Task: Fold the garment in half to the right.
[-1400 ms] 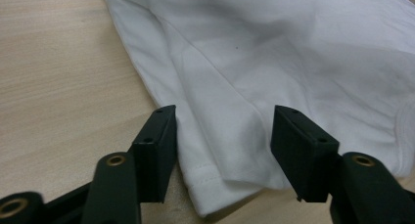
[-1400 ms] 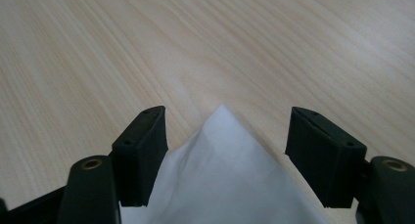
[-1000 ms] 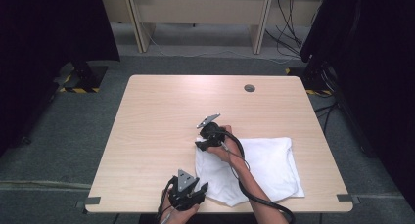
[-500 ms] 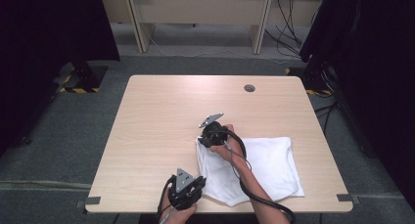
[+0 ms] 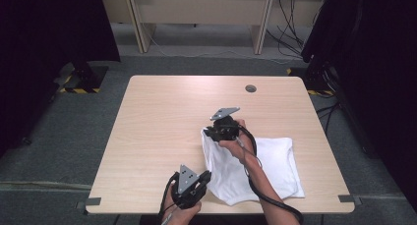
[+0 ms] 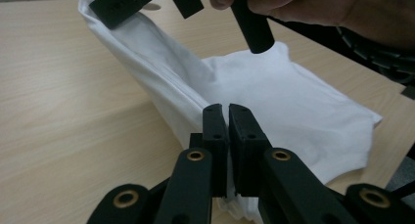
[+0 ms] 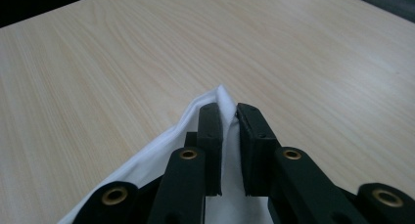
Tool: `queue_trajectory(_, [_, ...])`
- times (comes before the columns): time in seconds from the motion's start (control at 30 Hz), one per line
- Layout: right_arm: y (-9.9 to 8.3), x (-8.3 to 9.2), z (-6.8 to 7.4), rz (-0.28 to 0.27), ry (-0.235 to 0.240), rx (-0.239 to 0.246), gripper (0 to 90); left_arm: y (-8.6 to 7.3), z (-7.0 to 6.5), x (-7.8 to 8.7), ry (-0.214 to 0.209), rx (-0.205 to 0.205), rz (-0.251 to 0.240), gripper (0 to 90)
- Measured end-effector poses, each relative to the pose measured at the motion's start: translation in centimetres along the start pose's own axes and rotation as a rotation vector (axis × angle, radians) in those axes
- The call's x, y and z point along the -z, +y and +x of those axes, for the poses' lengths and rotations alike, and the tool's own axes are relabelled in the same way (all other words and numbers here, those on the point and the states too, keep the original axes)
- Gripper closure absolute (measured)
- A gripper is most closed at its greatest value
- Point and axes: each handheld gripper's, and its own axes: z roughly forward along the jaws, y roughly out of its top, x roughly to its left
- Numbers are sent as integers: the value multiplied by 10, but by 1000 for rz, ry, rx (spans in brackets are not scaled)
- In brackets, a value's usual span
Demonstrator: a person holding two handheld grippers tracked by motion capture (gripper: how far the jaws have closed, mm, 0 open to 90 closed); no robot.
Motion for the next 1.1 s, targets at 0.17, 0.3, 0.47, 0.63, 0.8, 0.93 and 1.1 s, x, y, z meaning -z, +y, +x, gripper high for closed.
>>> queue_trajectory(0.17, [-2,18,-10,-29,-4,-17,817,16,-13,-6,-53,-23,-22,853])
queue_trajectory(0.3, [-6,33,-18,-48,4,-37,819,24,-24,-13,-94,-43,-26,853])
queue_trajectory(0.47, [-14,50,-32,-71,4,-66,820,32,-36,-23,-127,-62,-35,852])
queue_trajectory(0.63, [-23,65,-46,-97,14,-102,820,41,-48,-34,-164,-73,-36,852])
queue_trajectory(0.8, [-33,79,-59,-117,11,-132,817,50,-58,-47,-202,-78,-32,852])
queue_trajectory(0.93, [-41,87,-69,-128,6,-152,817,55,-66,-55,-219,-87,-33,851])
queue_trajectory(1.1, [-50,98,-78,-147,0,-176,816,62,-75,-65,-239,-100,-27,850])
